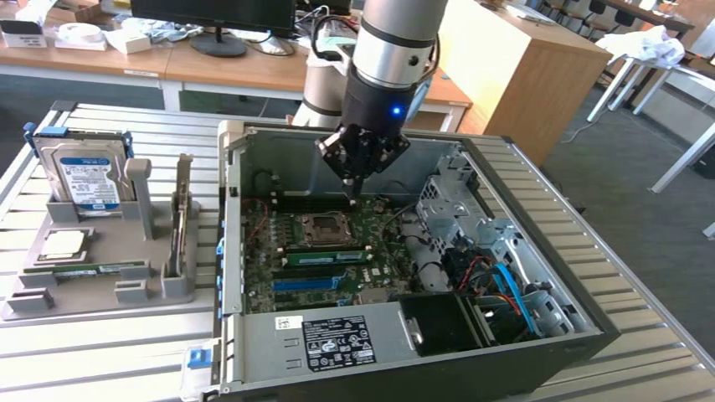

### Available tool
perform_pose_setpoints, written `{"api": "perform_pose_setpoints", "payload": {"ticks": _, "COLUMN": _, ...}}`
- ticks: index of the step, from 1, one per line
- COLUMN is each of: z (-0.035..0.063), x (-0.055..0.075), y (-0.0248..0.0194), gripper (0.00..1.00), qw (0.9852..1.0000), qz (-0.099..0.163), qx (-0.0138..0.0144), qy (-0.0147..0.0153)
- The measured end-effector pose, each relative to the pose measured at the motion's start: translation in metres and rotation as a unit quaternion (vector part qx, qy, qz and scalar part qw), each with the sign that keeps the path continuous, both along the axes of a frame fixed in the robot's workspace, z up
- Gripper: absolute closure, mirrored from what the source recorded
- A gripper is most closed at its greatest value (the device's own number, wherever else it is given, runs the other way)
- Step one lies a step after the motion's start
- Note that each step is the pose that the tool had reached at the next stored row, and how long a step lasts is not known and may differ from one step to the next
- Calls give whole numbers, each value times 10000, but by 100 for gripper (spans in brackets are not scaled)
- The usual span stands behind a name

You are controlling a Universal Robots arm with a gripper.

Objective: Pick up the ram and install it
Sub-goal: 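Press down the ram until it locks into place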

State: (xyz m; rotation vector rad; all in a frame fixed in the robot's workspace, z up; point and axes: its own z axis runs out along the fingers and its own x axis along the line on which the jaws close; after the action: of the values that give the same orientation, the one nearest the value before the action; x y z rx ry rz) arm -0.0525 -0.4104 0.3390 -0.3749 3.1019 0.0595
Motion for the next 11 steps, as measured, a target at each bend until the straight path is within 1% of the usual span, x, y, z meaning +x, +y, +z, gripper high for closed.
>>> {"api": "perform_pose_setpoints", "payload": {"ticks": 3, "z": -3, "x": 0, "y": 0, "gripper": 90, "qw": 9996, "qz": -270, "qx": 0, "qy": 0}}
{"api": "perform_pose_setpoints", "payload": {"ticks": 5, "z": -5, "x": 0, "y": 0, "gripper": 90, "qw": 9990, "qz": -450, "qx": 0, "qy": 0}}
{"api": "perform_pose_setpoints", "payload": {"ticks": 8, "z": -9, "x": 0, "y": 0, "gripper": 90, "qw": 9974, "qz": -724, "qx": 0, "qy": 0}}
{"api": "perform_pose_setpoints", "payload": {"ticks": 10, "z": -11, "x": 0, "y": 0, "gripper": 90, "qw": 9959, "qz": -900, "qx": 0, "qy": 0}}
{"api": "perform_pose_setpoints", "payload": {"ticks": 11, "z": -11, "x": 0, "y": 0, "gripper": 90, "qw": 9956, "qz": -937, "qx": 0, "qy": 0}}
